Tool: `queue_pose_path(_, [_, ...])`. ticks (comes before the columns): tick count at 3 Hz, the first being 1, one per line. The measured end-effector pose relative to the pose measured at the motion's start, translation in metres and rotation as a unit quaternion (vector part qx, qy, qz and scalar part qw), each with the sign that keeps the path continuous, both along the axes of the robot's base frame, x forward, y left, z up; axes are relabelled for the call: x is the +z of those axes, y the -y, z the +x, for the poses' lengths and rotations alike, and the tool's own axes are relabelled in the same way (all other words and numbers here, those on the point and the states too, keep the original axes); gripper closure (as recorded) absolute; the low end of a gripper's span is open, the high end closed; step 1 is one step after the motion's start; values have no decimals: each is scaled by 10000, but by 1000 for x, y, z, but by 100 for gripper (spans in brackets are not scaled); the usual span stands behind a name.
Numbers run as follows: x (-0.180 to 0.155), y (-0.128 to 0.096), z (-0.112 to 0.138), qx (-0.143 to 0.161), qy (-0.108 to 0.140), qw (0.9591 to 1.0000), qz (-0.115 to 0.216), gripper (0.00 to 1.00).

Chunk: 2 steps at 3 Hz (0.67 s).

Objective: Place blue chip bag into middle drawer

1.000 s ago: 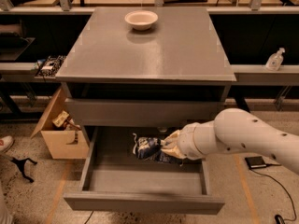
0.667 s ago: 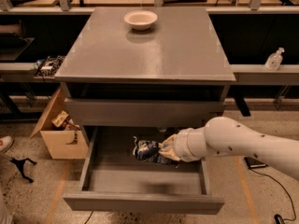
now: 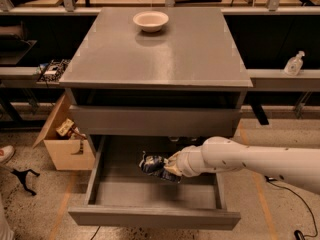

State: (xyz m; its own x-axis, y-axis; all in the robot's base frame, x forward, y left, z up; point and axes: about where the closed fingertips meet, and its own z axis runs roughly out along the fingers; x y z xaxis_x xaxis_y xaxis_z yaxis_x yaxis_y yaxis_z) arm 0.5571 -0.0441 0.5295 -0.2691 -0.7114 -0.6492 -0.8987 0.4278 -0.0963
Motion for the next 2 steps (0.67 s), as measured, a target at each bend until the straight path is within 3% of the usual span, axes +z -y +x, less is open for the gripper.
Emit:
queue_pose_path(1, [-37, -10, 21, -179, -207, 9996, 55, 100])
queue_pose_path(2, [-43, -13, 22, -177, -246, 9995, 63, 85])
